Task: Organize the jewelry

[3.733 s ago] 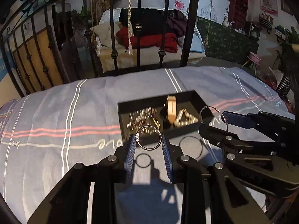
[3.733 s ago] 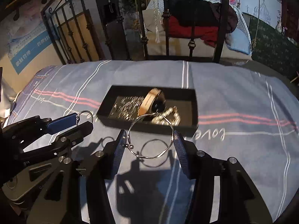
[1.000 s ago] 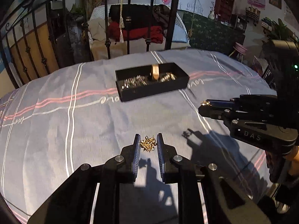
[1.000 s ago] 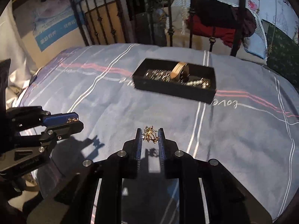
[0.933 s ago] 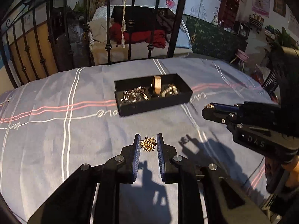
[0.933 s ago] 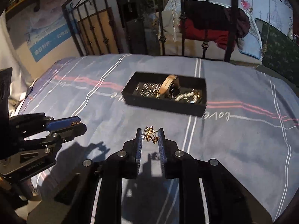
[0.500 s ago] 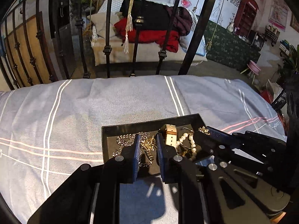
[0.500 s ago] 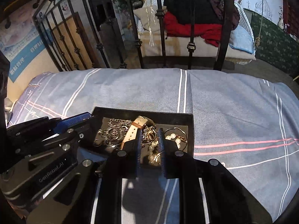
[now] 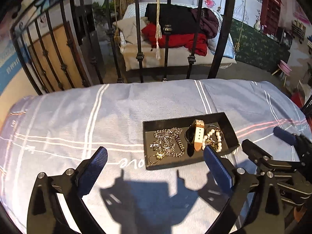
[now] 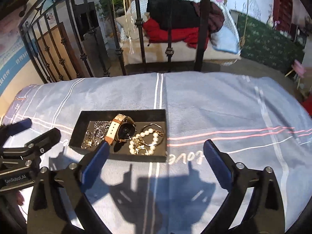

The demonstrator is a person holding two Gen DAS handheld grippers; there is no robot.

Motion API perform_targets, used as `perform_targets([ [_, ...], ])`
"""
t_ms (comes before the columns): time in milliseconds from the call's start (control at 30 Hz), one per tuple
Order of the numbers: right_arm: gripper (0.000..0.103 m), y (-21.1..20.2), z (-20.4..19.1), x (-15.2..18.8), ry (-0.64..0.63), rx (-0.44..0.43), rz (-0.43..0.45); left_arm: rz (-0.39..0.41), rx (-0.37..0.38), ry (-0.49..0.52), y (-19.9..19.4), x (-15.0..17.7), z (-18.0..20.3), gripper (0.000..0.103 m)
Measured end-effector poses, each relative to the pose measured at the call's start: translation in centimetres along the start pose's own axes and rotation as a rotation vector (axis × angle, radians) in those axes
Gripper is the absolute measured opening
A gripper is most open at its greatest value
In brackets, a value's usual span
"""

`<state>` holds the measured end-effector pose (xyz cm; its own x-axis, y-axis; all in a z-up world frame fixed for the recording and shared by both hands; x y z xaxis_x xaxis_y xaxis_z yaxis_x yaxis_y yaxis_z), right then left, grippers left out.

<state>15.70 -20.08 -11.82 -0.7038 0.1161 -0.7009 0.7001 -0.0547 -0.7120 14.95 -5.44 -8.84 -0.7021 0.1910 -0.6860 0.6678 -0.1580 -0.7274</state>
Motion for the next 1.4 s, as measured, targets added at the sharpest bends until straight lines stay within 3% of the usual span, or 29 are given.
perform_targets([
  [167,0.098,-3.7,-0.1,0.2,0.025,-0.005,0.035,0.037,-0.021,-0.002,-3.7,0.4,0.1,0.097],
  [467,0.098,-5.7,-0.7,0.5,0.048,0.019,0.042,0.071,-0.046,-0.014,-6.7,0.4,-1.1,0.097],
  [900,0.098,-6.3,-2.3,1.3,0.011,0.028,0.035,0.082,-0.082,-0.052,-7.8,0.6,-3.4,0.097],
  [1033,0.098,-6.4,-2.4,1.3,0.011,0.031,0.035,0.056,-0.140,-0.065,-7.4,1.1,-4.3,0.097],
  [1200,0.098,-6.6,-2.4,1.3,0.008,0.033,0.036,0.059,-0.081,-0.123,-7.4,1.4,-4.9,0.097],
  [1400,0.098,-6.7,-2.6,1.4,0.010,0.031,0.039,0.074,-0.082,-0.146,-7.6,1.3,-5.5,0.097],
])
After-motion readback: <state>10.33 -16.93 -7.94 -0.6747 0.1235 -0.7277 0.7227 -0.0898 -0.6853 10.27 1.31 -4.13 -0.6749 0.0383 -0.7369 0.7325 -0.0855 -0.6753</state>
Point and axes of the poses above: each gripper's, at about its wrist camera, not at the fingertips, and y roughly the way its jaws point, z to its right, x to its underside, the point moved 8 cm from there along y, roughly the way its jaws point, and after that the axes turned 4 degrees about z, right-handed, at the moved point
